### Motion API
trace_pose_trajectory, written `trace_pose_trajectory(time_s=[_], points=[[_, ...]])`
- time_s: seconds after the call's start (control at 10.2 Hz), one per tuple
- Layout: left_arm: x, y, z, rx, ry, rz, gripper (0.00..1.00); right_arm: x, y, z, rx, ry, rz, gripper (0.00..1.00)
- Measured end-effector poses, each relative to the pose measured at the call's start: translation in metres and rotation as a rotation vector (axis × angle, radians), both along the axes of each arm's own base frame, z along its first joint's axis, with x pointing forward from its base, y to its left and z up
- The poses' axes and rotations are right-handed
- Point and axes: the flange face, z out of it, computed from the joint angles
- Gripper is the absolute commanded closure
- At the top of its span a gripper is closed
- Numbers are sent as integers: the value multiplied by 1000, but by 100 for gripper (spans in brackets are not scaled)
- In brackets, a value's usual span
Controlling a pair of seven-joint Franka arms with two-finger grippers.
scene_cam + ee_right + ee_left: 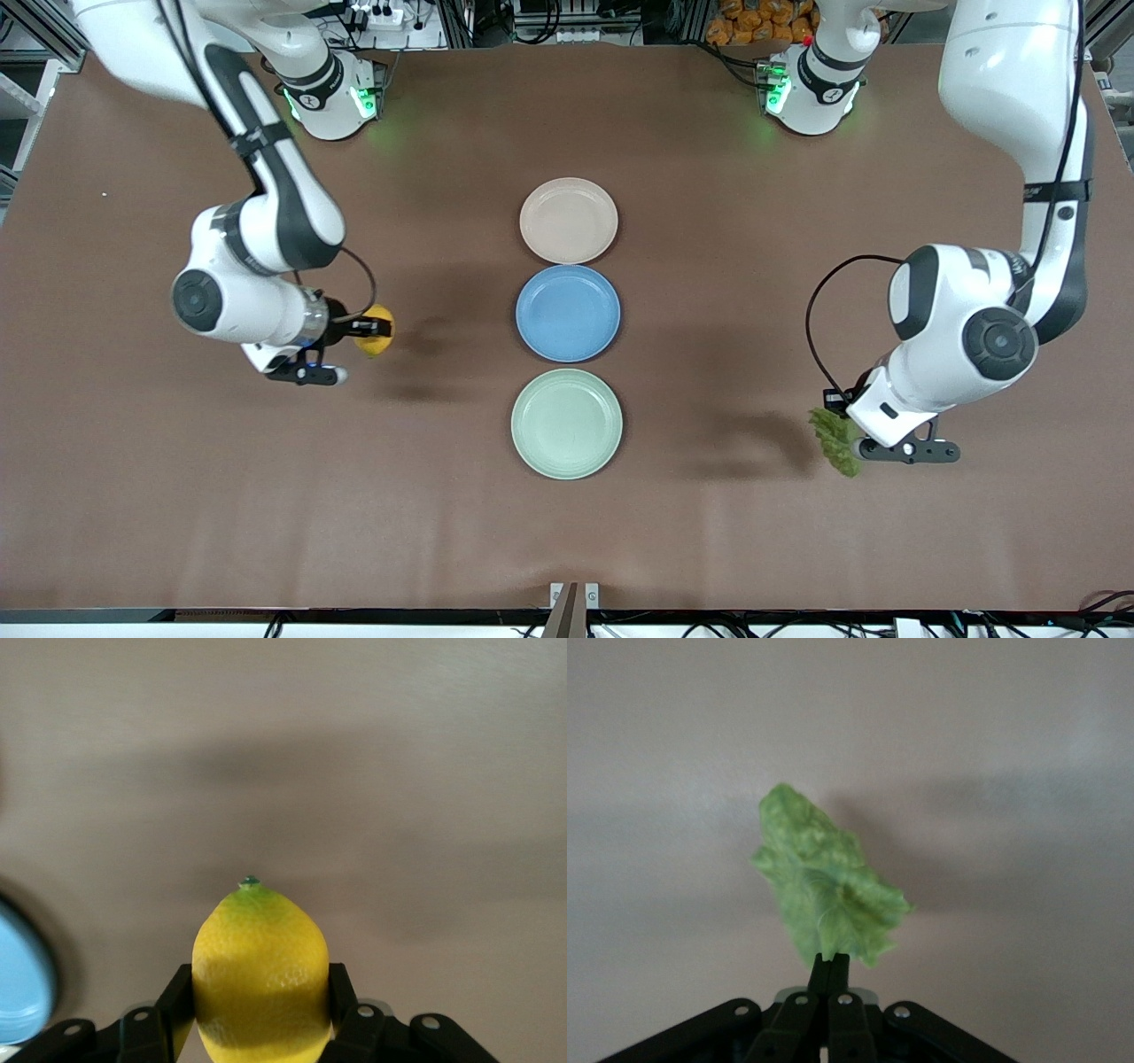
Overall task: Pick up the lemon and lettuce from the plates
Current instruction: 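Lower the lemon with the right gripper while the left gripper releases the lettuce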
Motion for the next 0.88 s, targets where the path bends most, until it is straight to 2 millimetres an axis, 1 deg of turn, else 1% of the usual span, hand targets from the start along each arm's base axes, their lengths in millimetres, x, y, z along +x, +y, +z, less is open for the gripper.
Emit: trace_pose_trajectory(time_s=[0.1, 0.29, 0.39, 0.49, 0.59, 0.68, 0.78, 0.88], points=[[-1, 1, -13, 4, 22, 2, 97, 0, -13, -18, -10, 22, 3, 100], [-2, 4, -32, 9, 50, 5, 43, -1, -30, -46, -24, 59, -6, 100], [-2, 6, -36, 10, 56, 9, 29, -1, -36, -52, -27, 65, -4, 100], [-1, 8, -38, 10, 58, 11, 0, -1, -41, -57, -42, 63, 5, 100], [-1, 10, -38, 10, 59, 13, 0, 1, -51, -59, -54, 53, 8, 93], [-1, 10, -38, 10, 58, 14, 0, 3, -63, -59, -56, 49, 16, 45], [1, 11, -34, 9, 49, 16, 0, 4, -72, -60, -51, 47, 19, 13], [6, 13, -23, 8, 28, 19, 0, 4, -77, -61, -50, 48, 15, 0]])
